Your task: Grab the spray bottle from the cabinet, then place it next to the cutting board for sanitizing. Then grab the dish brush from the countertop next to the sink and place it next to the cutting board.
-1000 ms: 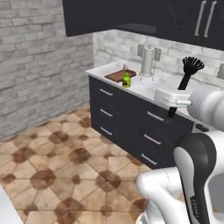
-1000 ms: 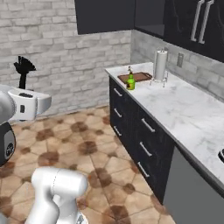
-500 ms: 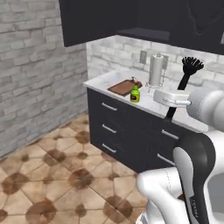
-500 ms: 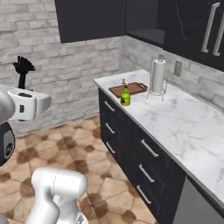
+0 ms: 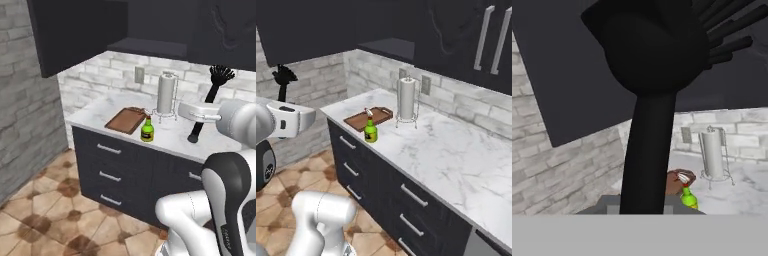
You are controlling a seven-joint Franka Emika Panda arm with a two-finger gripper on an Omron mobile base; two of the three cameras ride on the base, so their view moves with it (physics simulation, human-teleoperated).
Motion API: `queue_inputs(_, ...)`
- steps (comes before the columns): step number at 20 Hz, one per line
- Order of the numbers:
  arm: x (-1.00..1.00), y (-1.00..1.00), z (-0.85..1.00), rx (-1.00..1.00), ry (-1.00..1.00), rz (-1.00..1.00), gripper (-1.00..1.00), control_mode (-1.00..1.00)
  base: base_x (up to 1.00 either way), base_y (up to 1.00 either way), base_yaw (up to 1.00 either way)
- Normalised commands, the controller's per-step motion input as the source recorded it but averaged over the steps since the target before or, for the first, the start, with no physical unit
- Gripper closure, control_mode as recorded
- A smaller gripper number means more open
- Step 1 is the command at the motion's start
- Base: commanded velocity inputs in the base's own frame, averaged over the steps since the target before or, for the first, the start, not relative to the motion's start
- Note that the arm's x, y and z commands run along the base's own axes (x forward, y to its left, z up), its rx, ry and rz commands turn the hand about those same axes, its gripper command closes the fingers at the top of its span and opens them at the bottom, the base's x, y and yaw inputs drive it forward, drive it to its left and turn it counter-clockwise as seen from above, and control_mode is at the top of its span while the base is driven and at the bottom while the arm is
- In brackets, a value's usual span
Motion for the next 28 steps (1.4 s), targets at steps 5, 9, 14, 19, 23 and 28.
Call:
queue_inputs(5, 0.0, 0.0, 0.0, 0.0, 0.0, 0.0, 1.0, 1.0, 0.81, 0.99, -0.46)
queue_inputs(9, 0.0, 0.0, 0.0, 0.0, 0.0, 0.0, 1.0, 1.0, 0.18, 0.64, -0.35)
queue_inputs(14, 0.0, 0.0, 0.0, 0.0, 0.0, 0.0, 1.0, 1.0, 0.01, 0.07, -0.26)
queue_inputs(19, 0.0, 0.0, 0.0, 0.0, 0.0, 0.0, 1.0, 1.0, 0.23, 0.32, -0.3)
queue_inputs(23, 0.0, 0.0, 0.0, 0.0, 0.0, 0.0, 1.0, 1.0, 0.61, 0.89, -0.44)
queue_inputs(28, 0.0, 0.0, 0.0, 0.0, 0.0, 0.0, 1.0, 1.0, 0.39, 0.6, -0.41)
